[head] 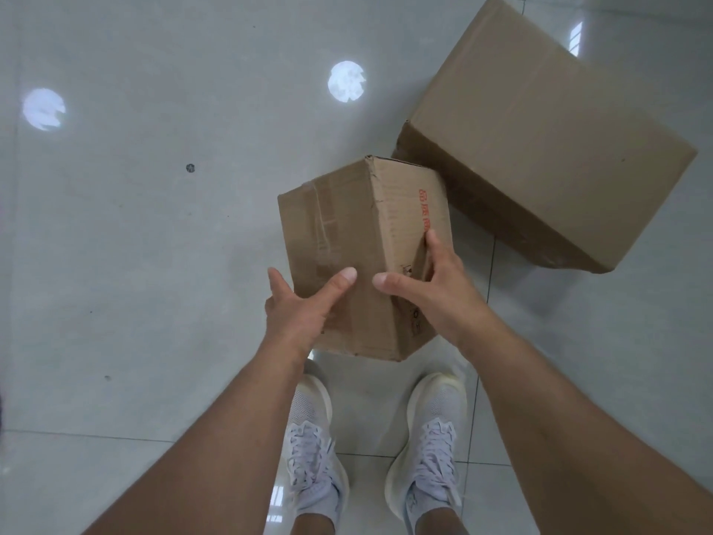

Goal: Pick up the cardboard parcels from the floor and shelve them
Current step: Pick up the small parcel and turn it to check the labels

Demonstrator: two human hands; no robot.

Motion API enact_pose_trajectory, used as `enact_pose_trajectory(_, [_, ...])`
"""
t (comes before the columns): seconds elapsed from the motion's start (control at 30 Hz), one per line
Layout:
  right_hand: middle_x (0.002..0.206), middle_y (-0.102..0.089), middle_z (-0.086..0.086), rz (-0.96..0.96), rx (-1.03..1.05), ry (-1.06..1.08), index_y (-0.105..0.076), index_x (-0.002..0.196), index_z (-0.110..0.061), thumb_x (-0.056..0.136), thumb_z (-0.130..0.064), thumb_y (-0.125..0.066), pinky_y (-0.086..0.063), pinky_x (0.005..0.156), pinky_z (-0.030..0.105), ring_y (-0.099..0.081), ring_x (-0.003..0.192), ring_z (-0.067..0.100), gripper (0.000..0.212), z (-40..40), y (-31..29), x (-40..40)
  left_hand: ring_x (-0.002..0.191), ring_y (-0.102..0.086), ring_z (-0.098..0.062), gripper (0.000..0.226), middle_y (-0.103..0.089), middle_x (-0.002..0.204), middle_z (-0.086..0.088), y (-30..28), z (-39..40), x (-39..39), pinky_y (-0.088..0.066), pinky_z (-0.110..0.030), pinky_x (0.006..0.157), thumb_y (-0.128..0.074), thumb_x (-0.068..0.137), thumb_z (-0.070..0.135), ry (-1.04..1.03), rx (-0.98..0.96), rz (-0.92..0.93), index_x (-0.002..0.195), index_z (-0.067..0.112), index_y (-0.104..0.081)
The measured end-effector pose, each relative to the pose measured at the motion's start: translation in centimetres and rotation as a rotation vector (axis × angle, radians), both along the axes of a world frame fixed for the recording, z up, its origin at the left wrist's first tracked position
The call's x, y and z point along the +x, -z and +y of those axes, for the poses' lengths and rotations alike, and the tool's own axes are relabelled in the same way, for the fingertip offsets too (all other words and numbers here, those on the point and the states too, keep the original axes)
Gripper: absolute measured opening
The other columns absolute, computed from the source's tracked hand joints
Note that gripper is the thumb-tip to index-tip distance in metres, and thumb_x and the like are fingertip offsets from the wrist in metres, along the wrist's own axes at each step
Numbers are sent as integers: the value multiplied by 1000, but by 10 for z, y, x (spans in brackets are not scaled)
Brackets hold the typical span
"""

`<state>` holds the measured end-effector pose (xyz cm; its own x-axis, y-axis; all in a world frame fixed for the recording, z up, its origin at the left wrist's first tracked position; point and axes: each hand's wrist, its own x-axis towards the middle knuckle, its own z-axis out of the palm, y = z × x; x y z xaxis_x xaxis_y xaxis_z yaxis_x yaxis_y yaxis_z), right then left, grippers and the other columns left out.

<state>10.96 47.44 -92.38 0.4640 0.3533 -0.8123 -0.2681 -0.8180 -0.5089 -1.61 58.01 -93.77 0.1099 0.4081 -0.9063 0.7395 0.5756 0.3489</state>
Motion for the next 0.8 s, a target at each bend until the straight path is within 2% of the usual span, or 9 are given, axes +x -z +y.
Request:
enact_pose_trajectory(0.07, [146, -39, -5, 20, 53, 57, -21, 149, -29, 80, -40, -63, -40, 106, 45, -44, 129, 18, 81, -3, 2, 6, 145, -30, -25, 105, -26, 160, -1, 0, 1, -4, -24, -43, 116, -57, 71, 75, -19, 52, 4, 154, 29, -11])
enact_pose_trajectory(0.13, [134, -53, -6, -4, 88, 129, -37, 144, -25, 91, -24, -50, -42, 105, 42, -52, 119, 15, 55, -6, 5, 9, 137, -42, -26, 87, -46, 149, 3, 1, 3, -6, -28, -48, 115, -37, 73, 82, 8, 92, -13, 145, 32, -37])
enact_pose_trajectory(0.2, [127, -58, -6, 16, 83, 179, -44, 140, -24, 95, -18, -41, -43, 104, 40, -56, 114, 13, 45, -9, 8, 7, 127, -52, -26, 70, -59, 134, 1, 1, 4, -5, -32, -50, 112, -24, 84, 75, 26, 122, -16, 131, 33, -54])
enact_pose_trajectory(0.37, [135, -55, -6, 45, 65, 207, -42, 141, -26, 95, -32, -41, -40, 107, 38, -52, 121, 12, 47, -9, 10, 0, 124, -55, -23, 83, -64, 130, 0, 4, 6, -3, -36, -48, 111, -16, 76, 78, -8, 84, -24, 128, 31, -61])
enact_pose_trajectory(0.5, [140, -47, -10, 63, 64, 210, -36, 144, -25, 95, -36, -40, -35, 110, 34, -46, 128, 12, 51, -4, 8, 1, 128, -53, -18, 86, -61, 135, 6, 3, 7, 4, -36, -46, 112, -20, 68, 82, -62, 77, -89, 132, 38, -55])
enact_pose_trajectory(0.6, [147, -42, -8, 55, 60, 207, -31, 146, -27, 92, -48, -40, -33, 111, 36, -42, 132, 13, 59, 0, 7, 2, 126, -55, -18, 75, -63, 132, 6, -2, 7, 9, -38, -45, 111, -20, 79, 78, -107, 65, -118, 128, 37, -58])
enact_pose_trajectory(0.7, [129, -54, -11, 74, 67, 264, -41, 136, -29, 88, -60, -37, -44, 89, 28, -52, 116, 8, 57, 4, -3, 5, 114, -61, -17, 64, -67, 117, 5, -10, 12, 11, -46, -44, 101, -19, 86, 75, -188, 71, -143, 111, 34, -62])
enact_pose_trajectory(0.73, [121, -58, -10, 91, 62, 294, -47, 126, -30, 82, -68, -37, -46, 84, 31, -55, 109, 9, 59, 5, -7, 5, 113, -61, -19, 72, -67, 115, 4, -13, 15, 11, -47, -46, 99, -21, 78, 82, -207, 86, -133, 111, 31, -62])
enact_pose_trajectory(0.8, [112, -62, -6, 100, 40, 338, -54, 115, -26, 63, -83, -36, -49, 87, 42, -59, 104, 14, 78, 8, -12, 7, 115, -59, -21, 94, -65, 119, 1, -17, 20, 10, -45, -52, 101, -25, 55, 94, -224, 124, -99, 114, 30, -61])
